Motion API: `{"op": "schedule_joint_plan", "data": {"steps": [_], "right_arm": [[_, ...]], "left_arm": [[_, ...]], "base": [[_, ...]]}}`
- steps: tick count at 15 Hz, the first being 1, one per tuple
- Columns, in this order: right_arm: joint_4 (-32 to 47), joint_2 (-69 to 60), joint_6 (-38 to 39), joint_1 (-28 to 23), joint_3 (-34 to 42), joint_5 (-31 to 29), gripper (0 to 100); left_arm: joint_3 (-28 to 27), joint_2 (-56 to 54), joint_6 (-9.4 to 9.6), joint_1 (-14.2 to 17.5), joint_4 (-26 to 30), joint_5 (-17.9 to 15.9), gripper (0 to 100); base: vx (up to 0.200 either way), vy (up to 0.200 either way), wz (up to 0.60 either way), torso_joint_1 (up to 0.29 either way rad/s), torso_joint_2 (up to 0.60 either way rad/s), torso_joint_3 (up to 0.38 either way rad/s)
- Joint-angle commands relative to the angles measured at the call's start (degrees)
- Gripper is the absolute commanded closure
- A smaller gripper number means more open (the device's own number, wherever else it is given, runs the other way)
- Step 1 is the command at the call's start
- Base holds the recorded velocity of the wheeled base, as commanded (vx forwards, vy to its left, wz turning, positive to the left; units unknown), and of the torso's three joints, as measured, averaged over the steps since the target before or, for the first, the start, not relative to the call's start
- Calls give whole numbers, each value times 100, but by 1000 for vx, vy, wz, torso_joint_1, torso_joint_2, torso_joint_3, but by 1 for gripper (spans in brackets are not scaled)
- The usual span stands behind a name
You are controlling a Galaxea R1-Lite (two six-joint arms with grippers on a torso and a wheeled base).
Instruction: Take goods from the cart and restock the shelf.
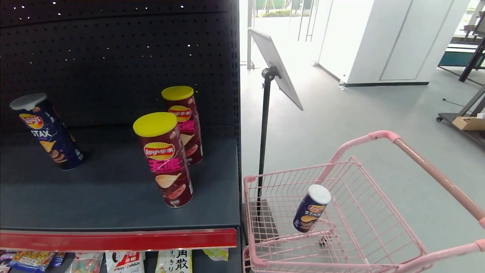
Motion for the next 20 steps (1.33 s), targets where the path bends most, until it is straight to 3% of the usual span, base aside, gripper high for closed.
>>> {"op": "schedule_joint_plan", "data": {"steps": [1, 11, 20], "right_arm": [[-4, 6, 0, -4, 0, 2, 0], [-4, 6, 0, -4, 0, 11, 0], [-4, 6, -9, -4, 0, 11, 0]], "left_arm": [[1, 6, -6, -4, 0, 7, 0], [1, 6, 3, -4, 0, 7, 0], [1, 6, 3, -4, 0, 7, 0]], "base": [[0, 0, 0, 0, 0, 0], [0, 0, 0, 0, 0, 0], [0, -200, 0, 4, 2, 3]]}}
